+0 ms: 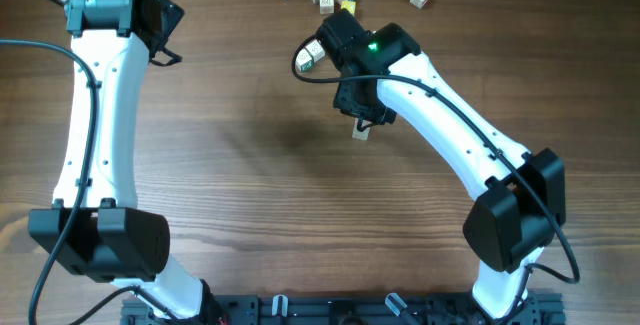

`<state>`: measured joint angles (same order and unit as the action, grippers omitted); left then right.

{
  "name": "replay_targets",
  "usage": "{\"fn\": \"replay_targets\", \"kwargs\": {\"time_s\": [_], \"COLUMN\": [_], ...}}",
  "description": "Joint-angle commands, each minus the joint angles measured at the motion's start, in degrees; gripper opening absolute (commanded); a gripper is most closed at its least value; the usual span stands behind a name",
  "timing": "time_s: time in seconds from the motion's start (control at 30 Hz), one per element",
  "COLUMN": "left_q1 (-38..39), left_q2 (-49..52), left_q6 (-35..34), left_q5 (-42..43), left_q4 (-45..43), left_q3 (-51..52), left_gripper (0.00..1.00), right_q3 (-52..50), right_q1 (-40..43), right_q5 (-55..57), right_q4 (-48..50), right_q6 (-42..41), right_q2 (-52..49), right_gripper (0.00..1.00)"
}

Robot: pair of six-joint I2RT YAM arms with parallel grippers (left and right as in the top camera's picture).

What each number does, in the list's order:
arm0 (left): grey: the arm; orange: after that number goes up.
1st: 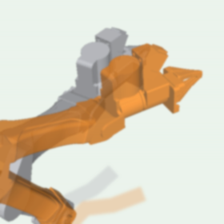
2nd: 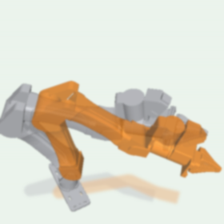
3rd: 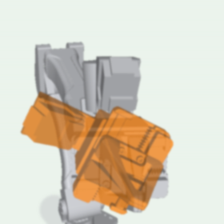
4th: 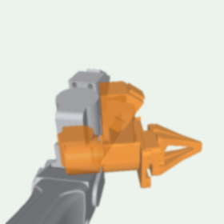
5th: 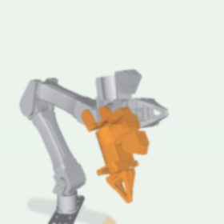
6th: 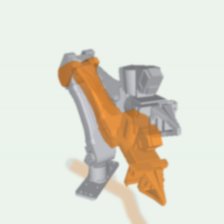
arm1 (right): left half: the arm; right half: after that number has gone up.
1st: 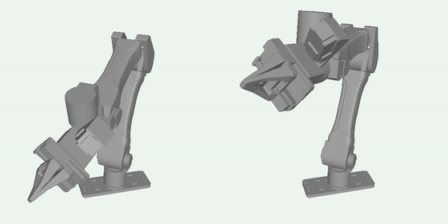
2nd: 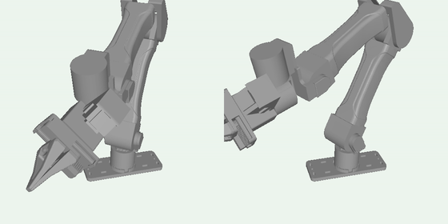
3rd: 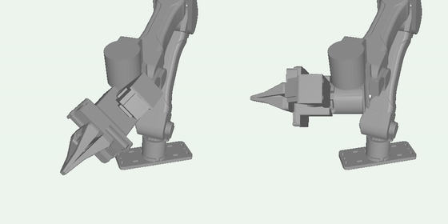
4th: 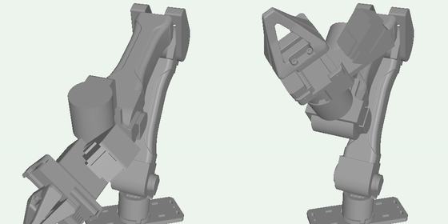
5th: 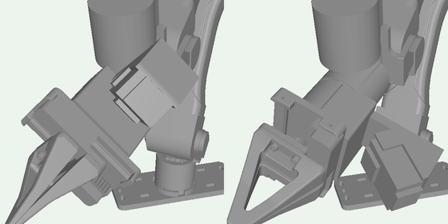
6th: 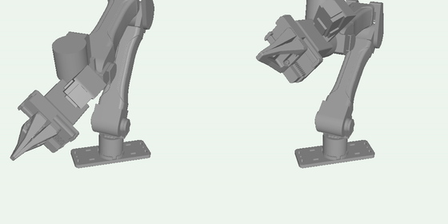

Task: Form a tower

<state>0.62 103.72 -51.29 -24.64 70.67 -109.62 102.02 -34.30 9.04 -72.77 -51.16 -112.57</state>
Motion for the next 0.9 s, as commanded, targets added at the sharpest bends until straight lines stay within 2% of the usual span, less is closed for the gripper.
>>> {"fn": "replay_targets", "kwargs": {"time_s": [0.0, 0.87], "left_q1": [-0.15, -0.15], "left_q2": [0.55, 0.55], "left_q6": [0.76, 0.76], "left_q5": [-1.16, -1.16], "left_q4": [0.0, 0.02], "left_q3": [-0.22, -0.22], "left_gripper": [1.0, 1.0], "right_q3": [-0.35, 1.16], "right_q1": [0.26, 0.26], "right_q5": [-0.07, -0.48], "right_q4": [-0.31, -0.31], "right_q6": [-0.02, 0.11], "right_q2": [0.46, 2.97], "right_gripper": [0.23, 0.19]}}
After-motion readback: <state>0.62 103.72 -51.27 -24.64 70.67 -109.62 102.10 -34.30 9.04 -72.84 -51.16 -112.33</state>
